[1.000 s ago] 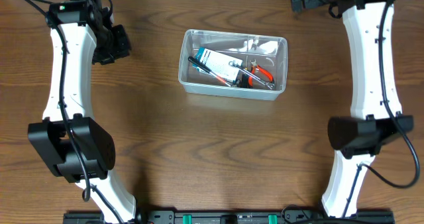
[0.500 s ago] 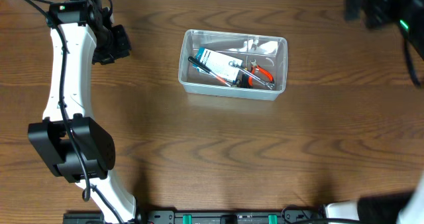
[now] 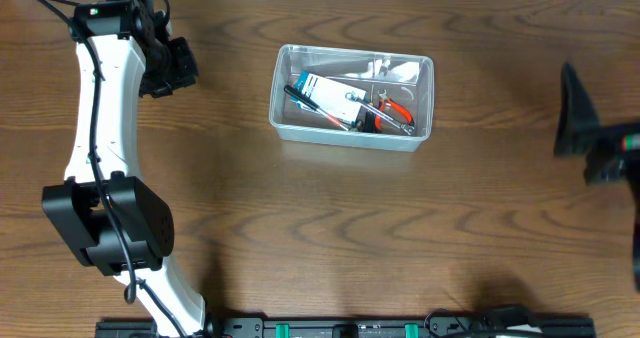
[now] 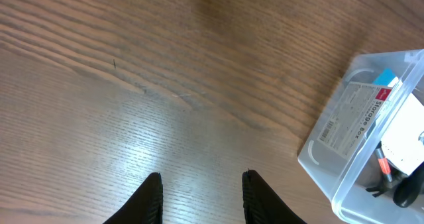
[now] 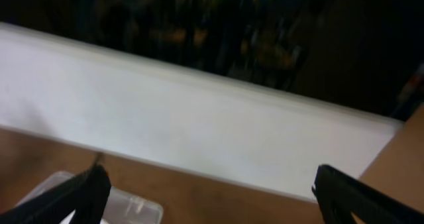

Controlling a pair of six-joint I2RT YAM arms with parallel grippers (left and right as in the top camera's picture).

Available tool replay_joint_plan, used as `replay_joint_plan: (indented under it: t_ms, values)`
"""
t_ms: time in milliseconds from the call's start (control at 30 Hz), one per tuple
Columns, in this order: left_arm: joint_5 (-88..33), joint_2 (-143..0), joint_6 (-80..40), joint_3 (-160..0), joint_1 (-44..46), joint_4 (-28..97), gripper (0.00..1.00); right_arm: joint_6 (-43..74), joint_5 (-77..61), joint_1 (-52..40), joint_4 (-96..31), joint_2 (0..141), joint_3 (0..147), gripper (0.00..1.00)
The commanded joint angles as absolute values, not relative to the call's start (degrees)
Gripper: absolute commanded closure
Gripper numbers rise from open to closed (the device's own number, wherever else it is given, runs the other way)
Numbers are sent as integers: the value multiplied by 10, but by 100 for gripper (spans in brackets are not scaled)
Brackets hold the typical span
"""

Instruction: Pack container

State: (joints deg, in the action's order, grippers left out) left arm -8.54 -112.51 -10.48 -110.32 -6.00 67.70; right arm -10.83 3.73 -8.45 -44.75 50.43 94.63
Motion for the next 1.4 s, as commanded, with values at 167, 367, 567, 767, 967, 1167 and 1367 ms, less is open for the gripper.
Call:
replay_joint_plan:
  t_ms: [167, 367, 567, 767, 967, 1167, 1367]
  values:
    - [-79, -1132, -101, -1099, -60, 681, 71, -117, 45, -90, -298, 304, 615, 1]
    - [-79, -1132, -101, -1099, -60, 681, 71, -97, 35, -87, -186, 176, 400, 1]
    - [-79, -1132, -101, -1099, -60, 681, 71, -4, 29, -74, -97, 95, 229, 1]
    - [-79, -1132, -101, -1099, -60, 681, 71, 43, 28, -70, -14, 54, 114, 1]
    - [-79, -1132, -101, -1099, -60, 681, 71, 43, 27, -67, -6, 12, 67, 1]
    - [-79, -1132, -101, -1099, -60, 681, 71, 43, 23, -63, -6, 5, 45, 1]
    - [-79, -1132, -101, -1099, -60, 681, 71, 43, 15, -62, -6, 5, 20, 1]
